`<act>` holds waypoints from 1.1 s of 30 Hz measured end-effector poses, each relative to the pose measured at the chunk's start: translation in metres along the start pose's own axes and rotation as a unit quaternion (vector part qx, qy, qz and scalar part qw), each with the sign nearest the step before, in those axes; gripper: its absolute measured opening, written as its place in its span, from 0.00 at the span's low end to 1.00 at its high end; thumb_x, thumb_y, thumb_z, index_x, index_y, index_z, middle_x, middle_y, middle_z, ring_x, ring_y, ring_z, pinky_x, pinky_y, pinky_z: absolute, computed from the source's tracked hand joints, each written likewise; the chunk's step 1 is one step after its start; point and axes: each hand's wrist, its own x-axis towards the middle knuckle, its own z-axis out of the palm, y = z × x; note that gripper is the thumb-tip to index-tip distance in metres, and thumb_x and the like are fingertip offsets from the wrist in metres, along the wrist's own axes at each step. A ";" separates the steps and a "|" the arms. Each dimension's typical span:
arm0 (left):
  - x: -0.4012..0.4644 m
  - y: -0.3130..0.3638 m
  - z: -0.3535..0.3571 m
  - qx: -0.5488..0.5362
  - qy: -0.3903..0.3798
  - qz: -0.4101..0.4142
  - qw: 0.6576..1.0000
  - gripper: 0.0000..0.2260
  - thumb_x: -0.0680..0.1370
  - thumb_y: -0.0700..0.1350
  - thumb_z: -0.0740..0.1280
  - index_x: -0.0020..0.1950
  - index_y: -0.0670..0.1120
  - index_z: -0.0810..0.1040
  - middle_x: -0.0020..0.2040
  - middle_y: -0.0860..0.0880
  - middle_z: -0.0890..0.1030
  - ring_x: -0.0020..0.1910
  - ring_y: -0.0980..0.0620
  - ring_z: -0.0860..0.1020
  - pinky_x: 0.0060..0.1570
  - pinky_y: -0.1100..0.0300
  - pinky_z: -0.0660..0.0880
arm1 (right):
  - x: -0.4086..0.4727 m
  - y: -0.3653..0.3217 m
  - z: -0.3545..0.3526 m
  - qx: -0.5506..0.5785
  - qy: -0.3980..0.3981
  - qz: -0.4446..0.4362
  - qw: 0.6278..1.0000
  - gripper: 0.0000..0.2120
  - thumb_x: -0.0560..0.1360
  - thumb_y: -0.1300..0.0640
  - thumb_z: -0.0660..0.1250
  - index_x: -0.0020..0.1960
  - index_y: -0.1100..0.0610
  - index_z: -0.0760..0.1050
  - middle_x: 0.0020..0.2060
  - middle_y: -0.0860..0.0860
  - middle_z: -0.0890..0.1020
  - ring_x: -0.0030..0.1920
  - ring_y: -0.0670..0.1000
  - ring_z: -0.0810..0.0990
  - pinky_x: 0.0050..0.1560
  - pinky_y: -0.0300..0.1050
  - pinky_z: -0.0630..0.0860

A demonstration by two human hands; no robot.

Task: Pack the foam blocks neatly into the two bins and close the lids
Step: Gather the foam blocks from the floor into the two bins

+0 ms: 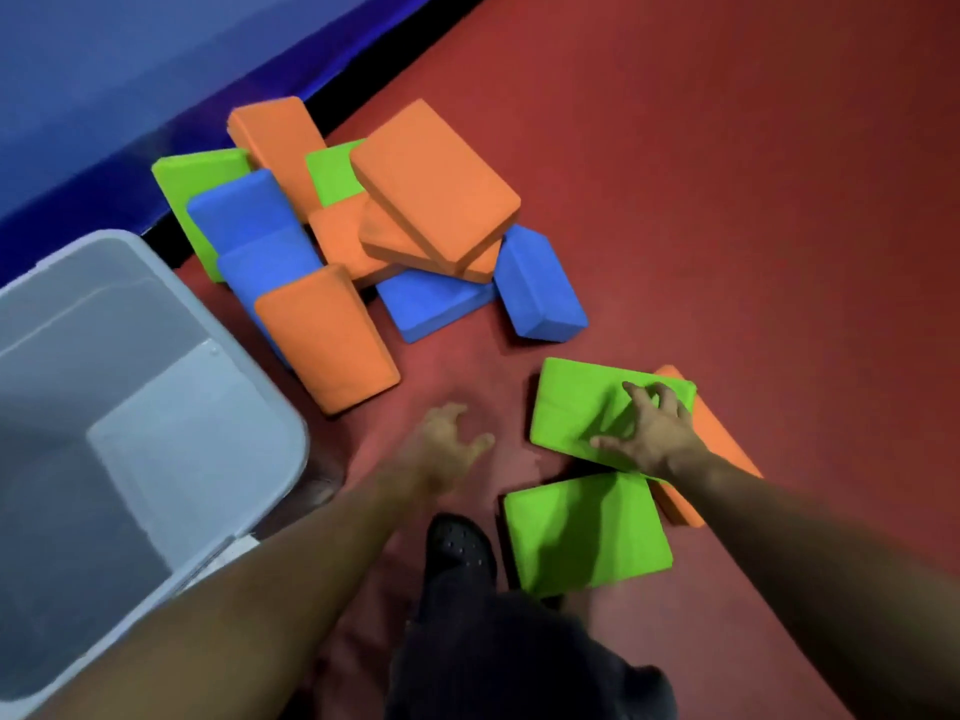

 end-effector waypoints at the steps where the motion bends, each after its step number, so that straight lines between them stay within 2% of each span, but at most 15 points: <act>1: 0.009 -0.004 0.015 0.000 -0.016 -0.007 1.000 0.31 0.77 0.54 0.72 0.76 0.43 0.68 0.72 0.42 0.73 0.69 0.45 0.73 0.69 0.53 0.70 | 0.004 0.009 0.007 0.026 0.015 0.033 0.999 0.54 0.67 0.32 0.74 0.82 0.46 0.47 0.80 0.60 0.48 0.80 0.63 0.49 0.78 0.59 0.56; 2: 0.017 -0.007 0.030 0.006 -0.035 -0.011 0.999 0.31 0.77 0.54 0.73 0.75 0.42 0.69 0.71 0.42 0.74 0.68 0.45 0.74 0.68 0.53 0.70 | 0.007 0.017 0.014 0.057 0.034 0.066 0.996 0.57 0.66 0.33 0.75 0.82 0.45 0.44 0.80 0.60 0.45 0.80 0.63 0.46 0.78 0.59 0.54; 4: 0.031 -0.017 0.060 0.012 -0.074 -0.017 0.997 0.34 0.74 0.55 0.74 0.75 0.41 0.69 0.69 0.44 0.76 0.68 0.45 0.75 0.67 0.55 0.70 | 0.012 0.031 0.025 0.123 0.085 0.135 0.979 0.59 0.65 0.34 0.77 0.82 0.46 0.42 0.80 0.61 0.44 0.80 0.65 0.48 0.77 0.59 0.54; 6: 0.038 -0.026 0.088 -0.004 -0.116 -0.035 0.993 0.36 0.72 0.59 0.75 0.73 0.42 0.70 0.67 0.47 0.77 0.68 0.46 0.75 0.67 0.57 0.69 | 0.018 0.043 0.035 0.191 0.130 0.201 0.952 0.61 0.64 0.35 0.79 0.82 0.49 0.42 0.79 0.63 0.50 0.77 0.68 0.56 0.75 0.60 0.58; 9: 0.044 -0.048 0.120 0.012 -0.151 -0.057 0.987 0.37 0.69 0.63 0.74 0.69 0.41 0.72 0.66 0.48 0.76 0.67 0.48 0.75 0.64 0.60 0.69 | 0.030 0.054 0.048 0.270 0.127 0.252 0.921 0.64 0.64 0.36 0.79 0.82 0.54 0.40 0.76 0.65 0.60 0.73 0.68 0.66 0.72 0.62 0.65; 12: 0.062 -0.075 0.154 0.004 -0.173 -0.064 0.983 0.41 0.62 0.72 0.69 0.67 0.47 0.75 0.65 0.48 0.78 0.65 0.48 0.77 0.65 0.56 0.73 | 0.041 0.062 0.057 0.306 0.118 0.244 0.912 0.57 0.65 0.37 0.78 0.79 0.60 0.51 0.73 0.65 0.65 0.71 0.66 0.68 0.71 0.58 0.67; 15: 0.066 -0.074 0.160 0.025 -0.192 -0.061 0.979 0.35 0.67 0.66 0.73 0.66 0.47 0.75 0.66 0.47 0.73 0.67 0.48 0.73 0.67 0.58 0.69 | 0.047 0.063 0.063 0.346 0.142 0.234 0.897 0.47 0.63 0.38 0.80 0.69 0.62 0.63 0.66 0.63 0.73 0.66 0.63 0.74 0.67 0.57 0.71; 17: 0.064 -0.072 0.160 0.008 -0.177 -0.066 0.982 0.31 0.65 0.65 0.74 0.60 0.48 0.77 0.60 0.47 0.77 0.61 0.48 0.75 0.62 0.56 0.72 | 0.046 0.061 0.065 0.379 0.155 0.224 0.884 0.43 0.64 0.42 0.82 0.65 0.62 0.62 0.62 0.61 0.77 0.63 0.61 0.78 0.64 0.56 0.74; 19: 0.059 -0.071 0.162 -0.013 -0.183 -0.082 0.980 0.23 0.70 0.58 0.76 0.56 0.47 0.75 0.54 0.47 0.79 0.55 0.49 0.78 0.56 0.56 0.73 | 0.043 0.054 0.065 0.389 0.162 0.218 0.880 0.43 0.64 0.42 0.82 0.63 0.62 0.61 0.60 0.60 0.78 0.61 0.60 0.80 0.63 0.56 0.75; 22: 0.050 -0.063 0.172 -0.045 -0.185 -0.089 0.978 0.20 0.74 0.53 0.76 0.56 0.46 0.70 0.55 0.46 0.79 0.53 0.49 0.78 0.53 0.57 0.72 | 0.041 0.046 0.060 0.396 0.168 0.208 0.878 0.43 0.63 0.41 0.82 0.62 0.60 0.60 0.57 0.57 0.79 0.60 0.59 0.80 0.62 0.58 0.76; 24: 0.047 -0.055 0.175 -0.066 -0.185 -0.085 0.977 0.26 0.69 0.58 0.77 0.58 0.49 0.69 0.58 0.46 0.77 0.55 0.49 0.78 0.54 0.59 0.73 | 0.035 0.041 0.059 0.393 0.177 0.197 0.880 0.43 0.63 0.41 0.82 0.62 0.60 0.60 0.53 0.54 0.77 0.59 0.58 0.80 0.63 0.56 0.75; 27: 0.069 -0.064 0.191 -0.104 -0.163 -0.076 0.978 0.41 0.52 0.74 0.78 0.58 0.55 0.74 0.56 0.49 0.81 0.54 0.51 0.82 0.58 0.54 0.78 | 0.025 0.038 0.055 0.392 0.193 0.177 0.882 0.46 0.61 0.37 0.82 0.64 0.58 0.60 0.54 0.53 0.78 0.57 0.55 0.80 0.62 0.53 0.76; 28: 0.072 -0.059 0.184 -0.111 -0.162 -0.069 0.978 0.40 0.50 0.74 0.78 0.57 0.57 0.77 0.53 0.51 0.84 0.51 0.53 0.83 0.56 0.53 0.80 | 0.022 0.037 0.053 0.396 0.197 0.167 0.881 0.49 0.59 0.34 0.81 0.66 0.57 0.61 0.56 0.53 0.80 0.57 0.53 0.81 0.62 0.54 0.77; 30: 0.061 -0.034 0.148 -0.111 -0.143 -0.045 0.982 0.32 0.52 0.71 0.78 0.51 0.56 0.83 0.46 0.54 0.86 0.46 0.56 0.84 0.52 0.54 0.81 | 0.020 0.036 0.046 0.399 0.206 0.149 0.881 0.50 0.54 0.27 0.79 0.65 0.54 0.66 0.56 0.51 0.82 0.55 0.51 0.83 0.59 0.54 0.80; 33: 0.035 -0.016 0.090 -0.101 -0.063 -0.030 0.993 0.31 0.53 0.69 0.76 0.48 0.52 0.83 0.44 0.54 0.86 0.44 0.55 0.84 0.50 0.56 0.80 | 0.011 0.027 0.036 0.388 0.223 0.119 0.886 0.45 0.53 0.22 0.75 0.59 0.49 0.70 0.55 0.50 0.82 0.53 0.51 0.84 0.55 0.56 0.81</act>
